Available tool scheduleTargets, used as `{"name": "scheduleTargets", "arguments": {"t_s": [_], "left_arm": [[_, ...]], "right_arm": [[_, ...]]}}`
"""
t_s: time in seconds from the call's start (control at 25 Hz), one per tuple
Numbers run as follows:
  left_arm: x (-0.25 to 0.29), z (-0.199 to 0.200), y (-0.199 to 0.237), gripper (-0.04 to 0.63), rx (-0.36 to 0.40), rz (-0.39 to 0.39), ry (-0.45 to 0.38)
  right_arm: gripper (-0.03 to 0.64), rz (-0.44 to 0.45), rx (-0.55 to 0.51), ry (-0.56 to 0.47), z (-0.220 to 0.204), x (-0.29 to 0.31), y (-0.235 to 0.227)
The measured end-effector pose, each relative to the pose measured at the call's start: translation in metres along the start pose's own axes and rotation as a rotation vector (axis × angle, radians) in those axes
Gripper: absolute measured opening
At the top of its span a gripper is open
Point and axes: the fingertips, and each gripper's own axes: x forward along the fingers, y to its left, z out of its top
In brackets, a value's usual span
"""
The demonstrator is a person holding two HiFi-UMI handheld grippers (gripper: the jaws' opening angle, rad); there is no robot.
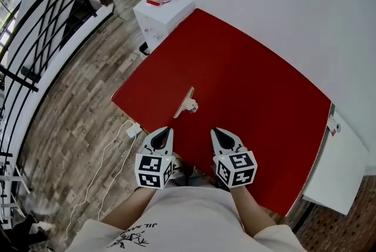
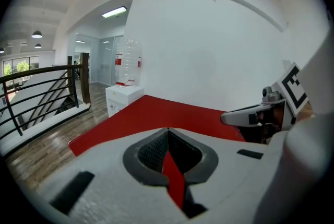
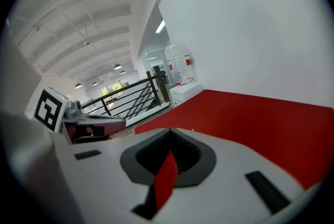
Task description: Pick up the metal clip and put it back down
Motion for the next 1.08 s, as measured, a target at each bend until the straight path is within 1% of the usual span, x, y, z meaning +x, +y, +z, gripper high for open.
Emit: {"name": "scheduleTargets", "arguments": {"t_s": [0.12, 0.24, 0.36, 0.64, 1.08], "left_arm": [[-0.015, 0.005, -0.01, 0.008, 0.01, -0.001, -0.025], [-0.027, 0.011, -0.012, 0.008, 0.028, 0.011, -0.046], [-0.033, 0.016, -0.011, 0.008, 0.028, 0.013, -0.064], [-0.042, 0.021, -0.009, 0.008, 0.021, 0.017, -0.086], [-0.042, 0.017, -0.012, 0.008, 0.012, 0.003, -0.079]], "right_arm": [[0.003, -0.002, -0.036, 0.014, -0.003, -0.008, 0.014], [0.003, 0.02, -0.058, 0.015, -0.003, -0.012, 0.032], [0.003, 0.037, -0.075, 0.007, 0.001, -0.014, 0.042], [0.003, 0.053, -0.09, -0.006, 0.006, -0.018, 0.048], [0.005, 0.061, -0.093, -0.018, 0.007, -0.021, 0.053]]}}
